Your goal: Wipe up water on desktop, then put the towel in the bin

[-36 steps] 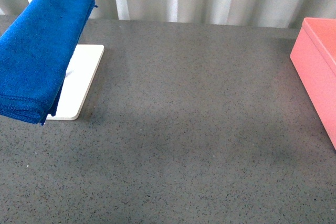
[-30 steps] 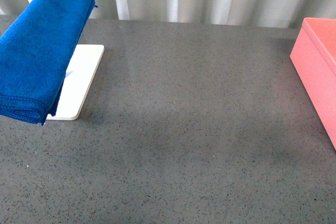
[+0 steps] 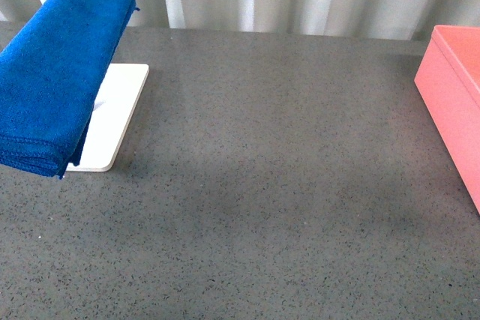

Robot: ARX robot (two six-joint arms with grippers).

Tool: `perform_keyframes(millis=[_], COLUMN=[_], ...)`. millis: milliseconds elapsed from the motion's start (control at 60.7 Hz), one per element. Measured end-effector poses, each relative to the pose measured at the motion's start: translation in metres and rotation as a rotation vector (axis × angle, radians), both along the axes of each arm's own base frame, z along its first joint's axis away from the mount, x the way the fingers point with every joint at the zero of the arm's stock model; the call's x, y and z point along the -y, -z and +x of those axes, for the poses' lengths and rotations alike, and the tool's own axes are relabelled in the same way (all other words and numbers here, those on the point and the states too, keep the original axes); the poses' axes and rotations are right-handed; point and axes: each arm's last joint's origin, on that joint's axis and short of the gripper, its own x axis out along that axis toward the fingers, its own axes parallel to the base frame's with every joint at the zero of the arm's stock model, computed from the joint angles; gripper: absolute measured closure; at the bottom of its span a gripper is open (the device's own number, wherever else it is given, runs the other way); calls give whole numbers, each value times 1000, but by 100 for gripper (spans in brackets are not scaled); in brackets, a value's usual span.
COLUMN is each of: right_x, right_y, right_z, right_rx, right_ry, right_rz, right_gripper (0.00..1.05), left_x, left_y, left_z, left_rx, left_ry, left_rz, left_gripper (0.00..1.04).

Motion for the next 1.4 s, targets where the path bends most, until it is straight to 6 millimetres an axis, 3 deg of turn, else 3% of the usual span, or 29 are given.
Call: perform_keyframes(millis=[609,692,741,807,873,922,1021,1218,1399], right_x=[0,0,0,0,0,0,0,0,0], right_y=[0,0,0,0,0,0,0,0,0], right_z=[0,0,0,0,0,0,0,0,0], right_rx=[0,0,0,0,0,0,0,0,0], right_ry=[0,0,0,0,0,0,0,0,0], right_rz=[0,0,0,0,0,0,0,0,0], right_gripper=[7,7,7,7,7,7,7,7,7], left_x=[0,0,0,-1,-2,-3,-3,-6,-10], left_y=[0,3,4,-6,-31,-55,-82,-92,-80], left_z=[0,5,11,26,47,70,116,227,292], left_rx=[0,-334,-404,-399,-333,-295,-315,-507,-661], left_ry=[0,-74,-66,-27,22,38,118,148,144], left_rz=[0,-111,-149,-177,-174,-137,-41,112,199], left_gripper=[7,7,7,7,7,7,7,7,7])
